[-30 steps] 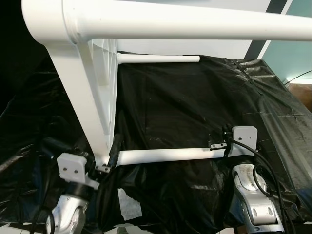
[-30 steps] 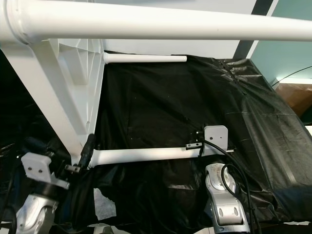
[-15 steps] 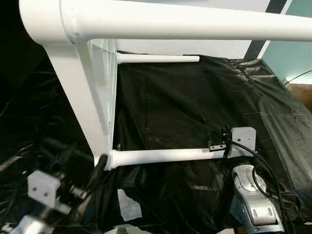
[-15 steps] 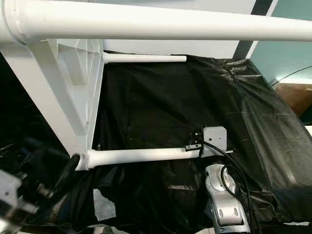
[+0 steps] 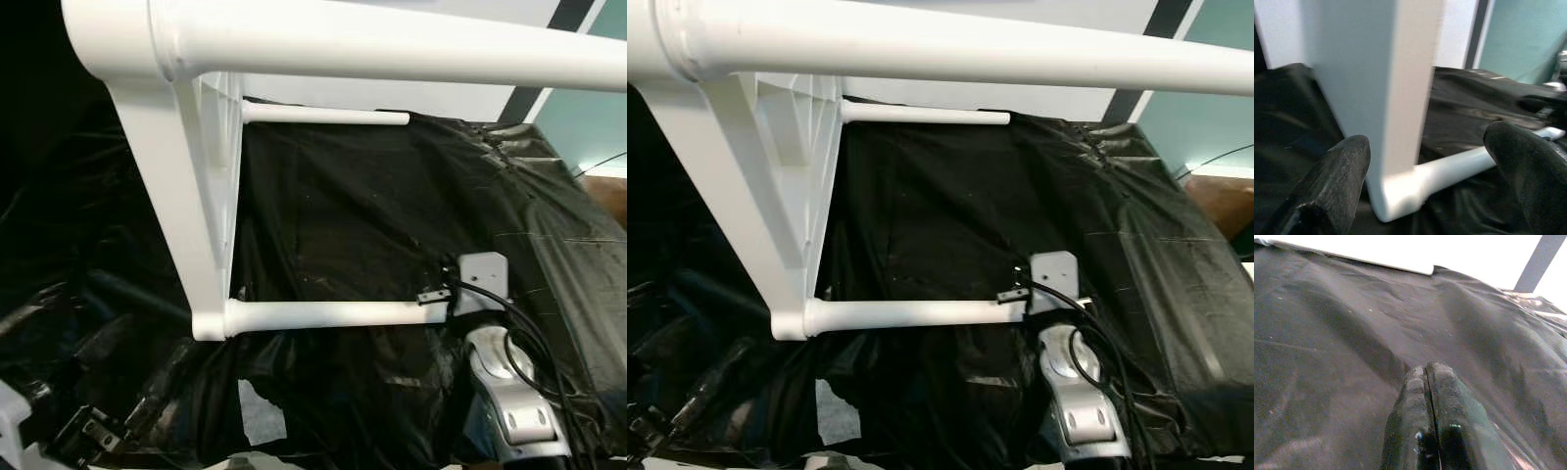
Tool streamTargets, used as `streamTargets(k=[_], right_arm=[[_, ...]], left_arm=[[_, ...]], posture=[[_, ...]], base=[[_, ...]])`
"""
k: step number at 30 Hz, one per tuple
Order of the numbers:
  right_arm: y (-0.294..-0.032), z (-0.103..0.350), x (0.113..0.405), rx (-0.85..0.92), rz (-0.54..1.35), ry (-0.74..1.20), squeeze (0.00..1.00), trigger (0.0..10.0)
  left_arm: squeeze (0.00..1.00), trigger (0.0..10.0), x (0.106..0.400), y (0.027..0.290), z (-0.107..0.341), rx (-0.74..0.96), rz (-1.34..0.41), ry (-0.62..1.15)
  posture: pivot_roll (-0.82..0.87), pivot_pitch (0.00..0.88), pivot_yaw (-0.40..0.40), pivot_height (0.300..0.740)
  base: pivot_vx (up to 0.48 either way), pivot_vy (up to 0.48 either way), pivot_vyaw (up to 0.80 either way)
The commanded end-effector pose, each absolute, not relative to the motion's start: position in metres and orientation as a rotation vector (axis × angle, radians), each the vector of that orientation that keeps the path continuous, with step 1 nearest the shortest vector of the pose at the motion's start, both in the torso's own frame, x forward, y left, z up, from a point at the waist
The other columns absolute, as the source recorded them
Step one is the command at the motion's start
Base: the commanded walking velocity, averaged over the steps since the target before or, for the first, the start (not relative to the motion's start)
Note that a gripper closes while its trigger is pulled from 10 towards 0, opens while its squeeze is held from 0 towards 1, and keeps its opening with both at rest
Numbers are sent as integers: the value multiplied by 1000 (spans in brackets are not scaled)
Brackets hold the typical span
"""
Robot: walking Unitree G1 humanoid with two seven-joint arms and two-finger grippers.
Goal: Building children table
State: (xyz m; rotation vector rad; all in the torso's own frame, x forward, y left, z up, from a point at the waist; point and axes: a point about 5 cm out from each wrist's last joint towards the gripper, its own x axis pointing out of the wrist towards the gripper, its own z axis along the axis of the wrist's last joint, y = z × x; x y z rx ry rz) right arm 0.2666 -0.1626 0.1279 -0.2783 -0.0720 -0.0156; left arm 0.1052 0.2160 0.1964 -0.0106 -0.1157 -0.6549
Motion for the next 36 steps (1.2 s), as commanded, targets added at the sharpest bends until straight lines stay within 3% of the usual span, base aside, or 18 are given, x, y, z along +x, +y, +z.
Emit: streamTargets(k=[1,13,23,25,26,28,29,30,36], right_arm=[[-164,124,267,-279,-8,-57,0,10000],[-170,129,270,-297,-19,-73,0,10000],[-185,140,277,-337,-74,-108,0,10000],[-186,140,278,-340,-81,-110,0,10000],[-187,141,280,-341,-89,-113,0,10000],[-187,141,280,-341,-89,-113,0,10000],[-185,141,282,-341,-87,-117,0,10000],[-184,141,283,-342,-84,-118,0,10000],[-182,140,283,-341,-81,-120,0,10000]], left_arm=[[0,10000,95,204,198,-2,-936,-111],[0,10000,105,188,205,-39,-1015,-158],[0,10000,115,156,201,-76,-1180,-160],[0,10000,128,155,202,-79,-1188,-169],[0,10000,161,154,210,-73,-1184,-204],[0,10000,161,154,210,-73,-1184,-204],[0,10000,198,156,230,-58,-1186,-264],[0,10000,208,157,239,-55,-1189,-284],[0,10000,213,147,253,-57,-1208,-333]], posture=[[243,82,-88,740],[197,98,-80,740],[136,99,-56,740],[128,96,-51,740],[127,96,-51,740],[127,96,-51,740],[126,99,-49,740],[126,99,-49,740],[125,103,-41,740]], base=[[0,0,0],[0,0,0],[0,0,0],[0,0,0],[0,0,0],[0,0,0],[0,0,0],[0,0,0],[0,0,0]])
